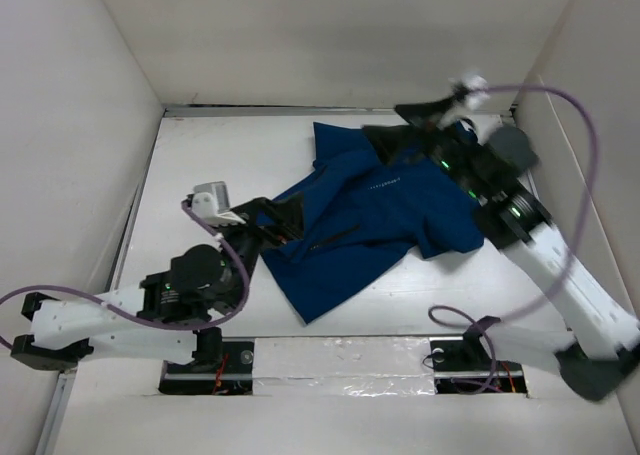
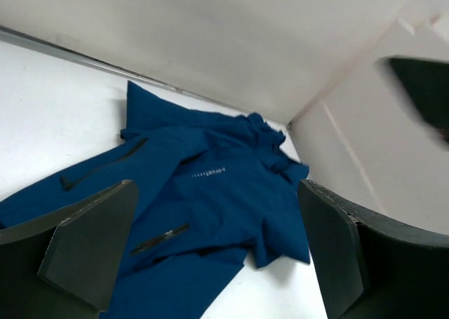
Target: Zip up the jacket
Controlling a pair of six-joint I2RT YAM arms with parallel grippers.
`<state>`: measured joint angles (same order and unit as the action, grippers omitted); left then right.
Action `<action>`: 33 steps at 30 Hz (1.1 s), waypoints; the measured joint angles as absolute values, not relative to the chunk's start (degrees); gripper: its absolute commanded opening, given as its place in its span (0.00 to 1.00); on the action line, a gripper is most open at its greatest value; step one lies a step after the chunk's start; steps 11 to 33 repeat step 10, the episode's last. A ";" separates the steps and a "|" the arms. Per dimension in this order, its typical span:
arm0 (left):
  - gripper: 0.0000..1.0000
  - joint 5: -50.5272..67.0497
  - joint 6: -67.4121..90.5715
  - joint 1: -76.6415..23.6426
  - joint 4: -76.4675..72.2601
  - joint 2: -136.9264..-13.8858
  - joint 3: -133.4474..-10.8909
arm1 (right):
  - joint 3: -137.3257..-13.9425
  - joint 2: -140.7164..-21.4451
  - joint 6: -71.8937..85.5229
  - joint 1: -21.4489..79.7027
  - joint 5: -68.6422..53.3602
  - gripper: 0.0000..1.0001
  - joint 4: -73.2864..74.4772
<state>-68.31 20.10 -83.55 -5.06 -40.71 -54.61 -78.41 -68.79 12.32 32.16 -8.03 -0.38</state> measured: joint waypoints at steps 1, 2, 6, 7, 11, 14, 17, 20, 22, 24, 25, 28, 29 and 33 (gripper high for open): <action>0.99 -67.53 19.68 -83.55 -5.30 -42.22 -54.85 | -75.79 -62.46 11.64 33.61 -6.70 1.00 -0.30; 0.99 -66.83 19.25 -83.57 -5.37 -43.09 -54.85 | -73.03 -55.86 11.03 34.61 -4.93 1.00 -0.49; 0.99 -63.35 17.52 -83.57 -8.27 -41.54 -54.35 | -65.04 -34.50 10.28 34.92 3.92 1.00 0.05; 0.99 -62.61 17.34 -83.57 -9.13 -40.16 -53.95 | -63.99 -30.94 10.26 34.92 5.89 1.00 0.36; 0.99 -61.52 17.76 -83.57 -10.13 -37.93 -53.74 | -62.15 -26.06 10.26 34.92 10.39 1.00 2.98; 0.99 -61.52 17.76 -83.57 -10.13 -37.93 -53.74 | -62.15 -26.06 10.26 34.92 10.39 1.00 2.98; 0.99 -61.52 17.76 -83.57 -10.13 -37.93 -53.74 | -62.15 -26.06 10.26 34.92 10.39 1.00 2.98; 0.99 -61.52 17.76 -83.57 -10.13 -37.93 -53.74 | -62.15 -26.06 10.26 34.92 10.39 1.00 2.98; 0.99 -61.52 17.76 -83.57 -10.13 -37.93 -53.74 | -62.15 -26.06 10.26 34.92 10.39 1.00 2.98; 0.99 -61.52 17.76 -83.57 -10.13 -37.93 -53.74 | -62.15 -26.06 10.26 34.92 10.39 1.00 2.98; 0.99 -61.52 17.76 -83.57 -10.13 -37.93 -53.74 | -62.15 -26.06 10.26 34.92 10.39 1.00 2.98; 0.99 -61.52 17.76 -83.57 -10.13 -37.93 -53.74 | -62.15 -26.06 10.26 34.92 10.39 1.00 2.98; 0.99 -61.52 17.76 -83.57 -10.13 -37.93 -53.74 | -62.15 -26.06 10.26 34.92 10.39 1.00 2.98; 0.99 -61.52 17.76 -83.57 -10.13 -37.93 -53.74 | -62.15 -26.06 10.26 34.92 10.39 1.00 2.98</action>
